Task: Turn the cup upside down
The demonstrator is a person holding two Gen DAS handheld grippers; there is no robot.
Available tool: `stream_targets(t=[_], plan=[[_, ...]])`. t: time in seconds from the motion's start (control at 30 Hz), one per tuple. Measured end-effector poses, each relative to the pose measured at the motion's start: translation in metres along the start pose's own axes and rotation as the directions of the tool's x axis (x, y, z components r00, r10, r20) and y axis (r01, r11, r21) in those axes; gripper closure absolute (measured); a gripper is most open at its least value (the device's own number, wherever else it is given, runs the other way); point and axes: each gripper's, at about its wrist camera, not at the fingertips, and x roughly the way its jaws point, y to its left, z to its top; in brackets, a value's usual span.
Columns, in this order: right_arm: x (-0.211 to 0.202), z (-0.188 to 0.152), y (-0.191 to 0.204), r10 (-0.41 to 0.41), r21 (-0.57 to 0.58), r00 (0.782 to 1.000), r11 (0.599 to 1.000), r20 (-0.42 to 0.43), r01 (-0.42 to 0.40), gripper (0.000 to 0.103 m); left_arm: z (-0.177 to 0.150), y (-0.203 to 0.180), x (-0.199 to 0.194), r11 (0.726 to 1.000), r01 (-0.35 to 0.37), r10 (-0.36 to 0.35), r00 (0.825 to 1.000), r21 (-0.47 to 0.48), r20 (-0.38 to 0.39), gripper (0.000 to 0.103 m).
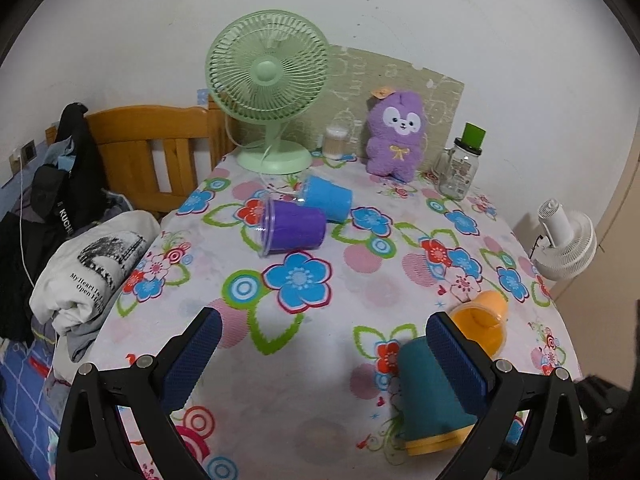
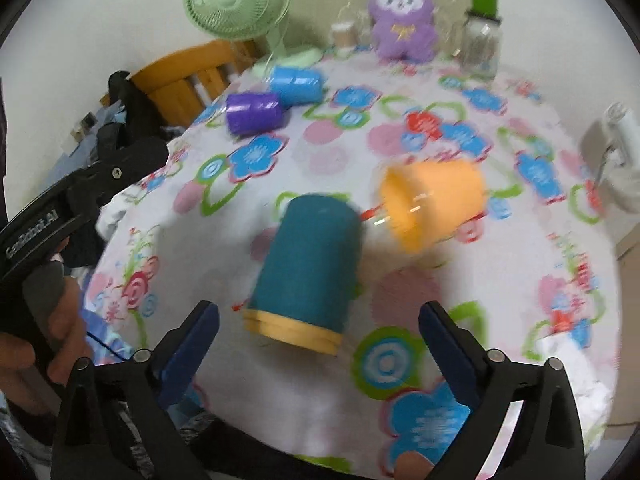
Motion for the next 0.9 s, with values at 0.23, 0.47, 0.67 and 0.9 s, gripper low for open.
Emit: stream_targets(t=[0.23, 0.47, 0.67, 0.9], plan=[[-0.02, 0.005, -0.038, -0.07, 0.045, 0.995, 0.997, 0.078, 0.066, 0.001, 0.002, -0.029, 0.01, 0.999, 0.018, -0.017, 0.999, 0.041, -0.032, 0.0], [-0.017, -0.001, -0.063, -0.082, 0.086, 0.994, 0.993, 0.073, 0.076, 0.001, -0.002, -0.059, 0.042, 0.993, 0.01, 0.004, 0.993, 0.114, -0.12, 0.0], [-0.011, -0.005, -0.078, -0.075, 0.128, 0.995, 0.99, 0.063, 0.067, 0.001, -0.011, -0.072, 0.074, 0.985, 0.009, 0.033, 0.97, 0.17, -0.241, 0.0], [-0.004, -0.005, -0.091, -0.061, 0.169, 0.996, 0.984, 0.06, 0.05, 0.001, -0.016, -0.079, 0.1, 0.986, 0.091, -0.034, 0.932, 0.142, -0.361, 0.004]])
